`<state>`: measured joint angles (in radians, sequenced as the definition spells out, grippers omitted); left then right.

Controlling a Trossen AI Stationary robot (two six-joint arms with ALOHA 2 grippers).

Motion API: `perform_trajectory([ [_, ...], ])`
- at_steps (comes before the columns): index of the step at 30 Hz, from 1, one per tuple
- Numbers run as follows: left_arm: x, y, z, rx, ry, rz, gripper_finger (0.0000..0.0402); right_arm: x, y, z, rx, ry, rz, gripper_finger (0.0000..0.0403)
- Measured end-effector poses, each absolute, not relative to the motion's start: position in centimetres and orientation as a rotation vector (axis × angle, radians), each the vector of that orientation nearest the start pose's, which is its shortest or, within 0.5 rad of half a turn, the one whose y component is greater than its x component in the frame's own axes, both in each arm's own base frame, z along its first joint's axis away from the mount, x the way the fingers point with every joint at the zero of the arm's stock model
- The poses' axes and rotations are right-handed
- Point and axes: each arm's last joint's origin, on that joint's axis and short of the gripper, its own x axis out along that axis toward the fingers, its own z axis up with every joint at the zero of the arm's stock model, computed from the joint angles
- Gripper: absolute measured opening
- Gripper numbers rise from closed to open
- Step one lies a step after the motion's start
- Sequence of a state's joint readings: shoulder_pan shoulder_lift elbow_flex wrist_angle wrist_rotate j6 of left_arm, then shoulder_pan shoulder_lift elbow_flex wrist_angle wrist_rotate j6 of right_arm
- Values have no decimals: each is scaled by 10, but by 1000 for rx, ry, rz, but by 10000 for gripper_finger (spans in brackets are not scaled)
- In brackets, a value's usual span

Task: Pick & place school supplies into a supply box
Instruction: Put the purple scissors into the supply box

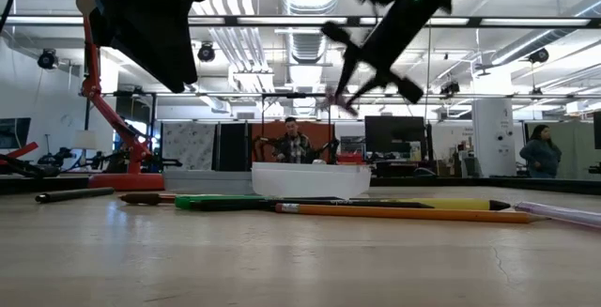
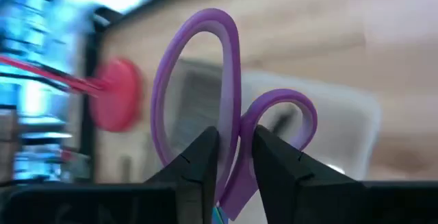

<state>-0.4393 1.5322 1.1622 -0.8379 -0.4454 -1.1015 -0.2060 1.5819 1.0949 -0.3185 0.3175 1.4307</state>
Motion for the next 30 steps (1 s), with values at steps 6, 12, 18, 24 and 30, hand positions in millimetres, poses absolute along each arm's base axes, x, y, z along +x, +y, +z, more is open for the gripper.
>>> perform_trajectory([
  [6,271,-115,247,-485,918,570,147,351,-65,195,1317,399,-1055,61],
  [12,270,-117,247,-484,918,561,147,363,-58,179,1204,510,-1033,76],
  [18,269,-119,247,-484,920,557,147,360,-61,183,1119,576,-1039,116],
  [24,269,-119,247,-482,918,559,147,363,-67,194,1083,575,-1019,91],
  [30,269,-119,247,-485,918,562,147,375,-70,224,713,696,-777,50],
])
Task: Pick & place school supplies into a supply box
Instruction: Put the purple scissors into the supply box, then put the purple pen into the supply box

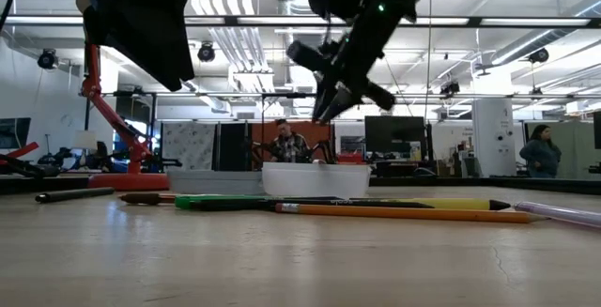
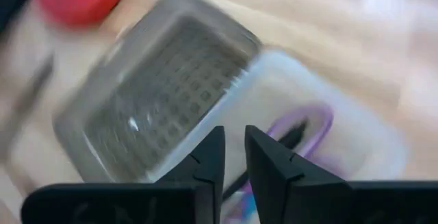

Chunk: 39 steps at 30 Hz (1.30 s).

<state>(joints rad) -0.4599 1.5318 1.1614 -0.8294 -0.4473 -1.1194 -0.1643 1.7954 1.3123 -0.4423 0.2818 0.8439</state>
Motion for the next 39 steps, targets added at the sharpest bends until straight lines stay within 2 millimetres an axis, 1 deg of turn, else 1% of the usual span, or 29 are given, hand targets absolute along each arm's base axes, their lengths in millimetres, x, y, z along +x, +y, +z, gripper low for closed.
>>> perform_trajectory([
  [3,269,-119,247,-484,919,563,147,376,-68,241,365,873,-570,44],
  [5,269,-119,247,-484,918,563,147,373,-65,247,142,1002,-457,43],
  [7,269,-119,247,-485,918,563,147,369,-63,244,2,1135,-363,43],
  [8,269,-119,247,-485,917,563,147,367,-63,242,-19,1188,-317,43],
  [10,269,-119,247,-486,916,563,147,364,-61,235,-16,1266,-212,42],
  [12,269,-119,247,-489,912,562,147,365,-60,226,13,1302,-145,42],
  [16,269,-119,247,-505,907,570,147,376,-53,204,136,1321,-24,43],
  [18,268,-121,247,-509,908,571,147,383,-51,192,190,1339,-2,43],
  [20,265,-123,247,-520,910,577,147,390,-49,182,202,1359,7,43],
  [23,261,-128,249,-542,906,582,147,399,-47,171,212,1386,20,43],
  [25,259,-131,249,-557,901,581,147,407,-45,168,211,1385,28,43],
  [29,257,-136,249,-588,895,585,147,426,-46,164,209,1363,33,43],
  [31,256,-138,249,-604,892,588,147,435,-48,166,224,1341,17,43],
  [34,254,-140,249,-620,889,593,147,450,-55,176,268,1264,-34,43],
  [39,252,-143,249,-637,886,594,147,460,-74,196,339,1147,-174,43],
])
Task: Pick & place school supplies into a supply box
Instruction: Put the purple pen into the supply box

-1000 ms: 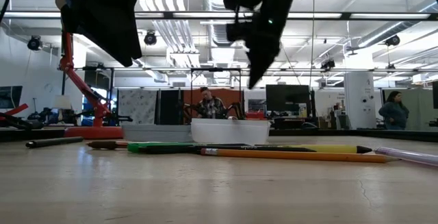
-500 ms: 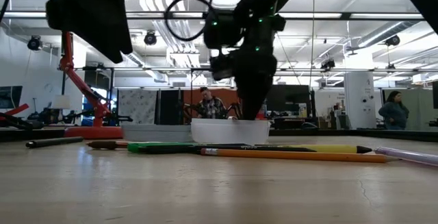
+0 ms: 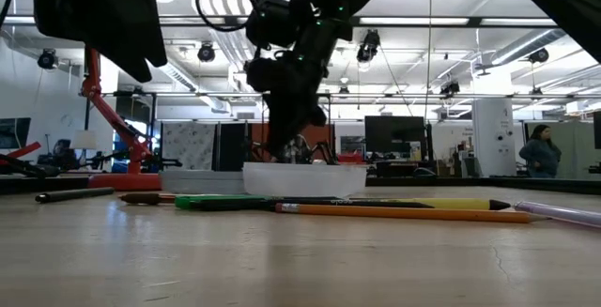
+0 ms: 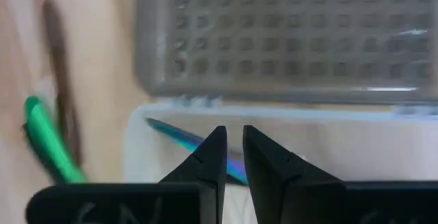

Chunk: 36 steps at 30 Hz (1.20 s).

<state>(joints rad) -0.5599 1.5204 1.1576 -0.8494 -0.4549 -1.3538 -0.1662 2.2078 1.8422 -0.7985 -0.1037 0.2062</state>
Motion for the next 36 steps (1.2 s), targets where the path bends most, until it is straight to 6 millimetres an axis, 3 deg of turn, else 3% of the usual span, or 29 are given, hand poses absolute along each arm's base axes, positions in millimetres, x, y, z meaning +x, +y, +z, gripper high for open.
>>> perform_trajectory([
  [4,252,-144,249,-633,880,596,147,456,-83,201,349,1169,-195,43],
  [10,252,-144,249,-624,868,604,147,444,-82,194,334,1280,-182,43],
  [19,249,-144,248,-620,878,619,147,413,-33,204,118,1554,78,43],
  [26,247,-145,247,-601,872,627,147,364,-1,201,159,1556,146,43],
  [32,246,-144,247,-588,865,637,147,309,23,193,332,1516,0,55],
  [36,247,-144,247,-575,849,644,147,287,39,184,562,1505,-171,87],
])
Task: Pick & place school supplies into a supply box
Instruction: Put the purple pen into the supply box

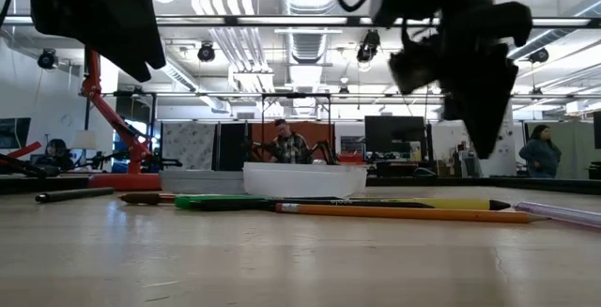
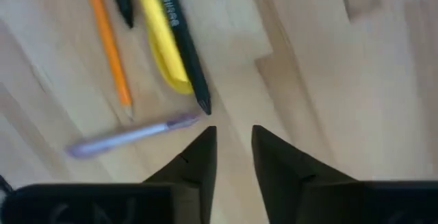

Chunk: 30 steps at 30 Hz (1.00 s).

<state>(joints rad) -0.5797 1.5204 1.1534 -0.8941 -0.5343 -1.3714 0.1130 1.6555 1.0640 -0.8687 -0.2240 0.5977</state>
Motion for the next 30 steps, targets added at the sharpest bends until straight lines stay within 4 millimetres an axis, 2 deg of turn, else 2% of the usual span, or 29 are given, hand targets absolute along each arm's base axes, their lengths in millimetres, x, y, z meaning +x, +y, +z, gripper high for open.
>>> perform_trajectory([
  [5,246,-144,246,-567,852,643,147,277,62,176,773,1476,-375,139],
  [11,246,-144,246,-565,853,642,147,274,93,162,899,1443,-511,202],
  [14,246,-144,246,-553,857,636,147,275,104,153,958,1392,-610,218],
  [18,246,-144,246,-544,860,633,147,275,110,141,981,1344,-756,216],
  [24,246,-143,245,-524,866,623,147,278,112,130,1002,1357,-852,184],
  [30,246,-144,245,-522,867,620,147,277,132,135,980,1315,-905,133],
])
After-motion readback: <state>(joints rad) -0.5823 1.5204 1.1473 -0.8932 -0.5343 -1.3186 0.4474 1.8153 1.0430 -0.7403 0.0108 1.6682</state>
